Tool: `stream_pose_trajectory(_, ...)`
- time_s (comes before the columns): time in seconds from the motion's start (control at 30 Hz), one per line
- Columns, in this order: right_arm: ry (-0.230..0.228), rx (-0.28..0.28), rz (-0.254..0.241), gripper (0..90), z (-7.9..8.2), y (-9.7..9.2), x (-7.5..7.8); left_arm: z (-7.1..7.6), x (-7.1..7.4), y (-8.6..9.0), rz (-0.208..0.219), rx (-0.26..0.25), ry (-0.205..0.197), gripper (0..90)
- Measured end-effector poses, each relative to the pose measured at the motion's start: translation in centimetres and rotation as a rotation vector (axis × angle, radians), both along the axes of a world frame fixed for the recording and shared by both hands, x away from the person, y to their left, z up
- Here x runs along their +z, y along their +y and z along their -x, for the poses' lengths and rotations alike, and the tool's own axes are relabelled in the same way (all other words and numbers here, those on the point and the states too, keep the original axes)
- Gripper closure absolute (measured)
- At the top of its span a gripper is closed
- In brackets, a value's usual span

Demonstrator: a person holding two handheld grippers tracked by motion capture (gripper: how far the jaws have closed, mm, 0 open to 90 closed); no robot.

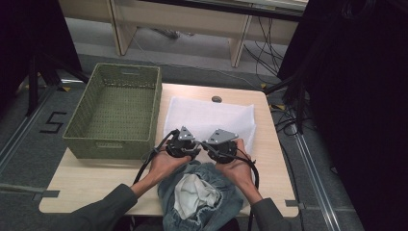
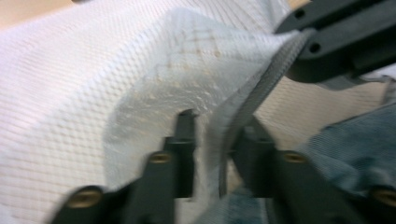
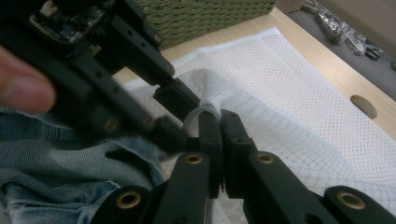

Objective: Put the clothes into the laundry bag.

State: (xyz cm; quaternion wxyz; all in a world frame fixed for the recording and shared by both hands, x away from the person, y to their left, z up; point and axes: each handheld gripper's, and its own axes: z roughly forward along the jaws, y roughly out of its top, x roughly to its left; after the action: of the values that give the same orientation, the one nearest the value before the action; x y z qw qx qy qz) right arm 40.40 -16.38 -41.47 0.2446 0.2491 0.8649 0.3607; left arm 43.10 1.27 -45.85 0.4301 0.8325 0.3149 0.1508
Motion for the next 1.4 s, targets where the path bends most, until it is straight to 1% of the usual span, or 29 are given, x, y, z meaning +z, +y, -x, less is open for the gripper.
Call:
stream_pose_trajectory(0.07,-0.015,0.019,0.023,89.4,-0.1,0.0,-0.1,0.1,0.3,0.4,-0.034,-0.007,-0.039,86.1)
stream_pose_trajectory(0.17,0.005,0.009,0.001,88.9,0.1,0.2,-0.1,0.0,1.1,1.6,-0.057,-0.032,-0.053,87.4)
stream_pose_trajectory(0.23,0.019,0.021,0.003,86.0,0.3,0.2,0.0,-0.1,1.8,2.5,-0.061,-0.052,-0.047,87.4)
stream_pose_trajectory(0.27,0.016,0.034,-0.018,84.7,0.5,0.2,0.1,0.0,2.1,2.9,-0.065,-0.055,-0.045,87.5)
stream_pose_trajectory(0.33,0.018,0.083,-0.035,80.4,1.0,0.1,0.6,0.2,2.7,3.6,-0.07,-0.072,-0.041,87.6)
stream_pose_trajectory(0.37,0.031,0.093,-0.047,76.3,1.4,0.1,0.8,0.2,3.0,3.9,-0.088,-0.095,-0.051,87.6)
stream_pose_trajectory(0.43,0.062,0.113,-0.086,64.7,2.4,-0.1,1.3,0.3,3.6,4.3,-0.102,-0.112,-0.064,87.7)
stream_pose_trajectory(0.47,0.091,0.134,-0.106,58.9,3.0,-0.1,1.4,0.3,3.7,4.4,-0.101,-0.117,-0.057,87.7)
stream_pose_trajectory(0.5,0.131,0.164,-0.117,55.7,3.6,-0.1,1.6,0.3,3.8,4.3,-0.108,-0.121,-0.056,87.7)
stream_pose_trajectory(0.57,0.158,0.191,-0.125,49.4,5.0,0.3,1.6,0.2,3.8,4.3,-0.124,-0.129,-0.061,87.7)
stream_pose_trajectory(0.6,0.175,0.229,-0.103,45.6,5.4,0.6,1.6,0.2,3.7,4.2,-0.124,-0.127,-0.057,87.7)
stream_pose_trajectory(0.63,0.225,0.244,-0.086,43.4,5.9,1.0,1.5,0.2,3.7,4.2,-0.125,-0.127,-0.056,87.7)
stream_pose_trajectory(0.7,0.232,0.289,-0.029,41.6,6.5,1.7,0.9,0.2,3.7,4.2,-0.121,-0.128,-0.053,87.7)
stream_pose_trajectory(0.73,0.269,0.268,0.008,38.8,6.9,2.0,0.5,0.2,3.7,4.2,-0.109,-0.12,-0.042,87.6)
stream_pose_trajectory(0.8,0.309,0.28,0.061,37.7,6.9,2.2,-0.8,0.1,3.7,4.3,-0.115,-0.127,-0.048,87.7)
stream_pose_trajectory(0.83,0.339,0.261,0.09,36.3,6.8,2.2,-1.4,0.2,3.6,4.2,-0.108,-0.122,-0.039,87.7)
stream_pose_trajectory(0.87,0.335,0.254,0.122,36.5,6.5,2.2,-2.2,0.1,3.7,4.3,-0.113,-0.134,-0.046,87.7)
stream_pose_trajectory(0.93,0.346,0.215,0.18,43.6,6.0,2.2,-3.5,0.2,3.7,4.2,-0.105,-0.137,-0.04,87.7)
stream_pose_trajectory(0.97,0.356,0.216,0.194,53.7,5.8,2.1,-4.1,0.2,3.7,4.2,-0.104,-0.137,-0.04,87.7)
stream_pose_trajectory(1.03,0.348,0.216,0.208,70.0,5.4,1.7,-4.3,0.2,3.7,4.3,-0.098,-0.14,-0.032,87.8)
stream_pose_trajectory(1.07,0.343,0.216,0.196,76.3,5.3,1.5,-3.9,0.2,3.7,4.3,-0.084,-0.131,-0.023,87.7)
stream_pose_trajectory(1.13,0.293,0.196,0.164,84.4,5.2,1.1,-2.9,0.2,3.8,4.4,-0.076,-0.139,-0.024,87.8)
stream_pose_trajectory(1.17,0.253,0.18,0.157,85.3,5.0,0.8,-2.4,0.2,3.9,4.5,-0.079,-0.142,-0.023,87.8)
stream_pose_trajectory(1.2,0.284,0.125,0.126,85.6,5.0,0.4,-1.7,0.3,3.9,4.4,-0.075,-0.144,-0.019,87.8)
stream_pose_trajectory(1.23,0.228,0.126,0.111,85.8,4.5,-0.1,-1.2,0.3,4.0,4.5,-0.074,-0.152,-0.022,87.8)
stream_pose_trajectory(1.27,0.198,0.093,0.098,86.0,4.2,-0.6,-0.7,0.4,4.1,4.4,-0.067,-0.156,-0.022,87.9)
stream_pose_trajectory(1.3,0.193,0.068,0.093,86.1,3.8,-1.0,-0.1,0.5,4.2,4.4,-0.062,-0.157,-0.017,87.9)
stream_pose_trajectory(1.33,0.17,0.034,0.066,86.1,3.5,-1.3,0.4,0.5,4.4,4.4,-0.064,-0.165,-0.028,87.9)
stream_pose_trajectory(1.4,0.123,0.018,0.053,86.2,2.4,-1.8,1.3,0.6,4.7,4.3,-0.055,-0.167,-0.035,87.9)
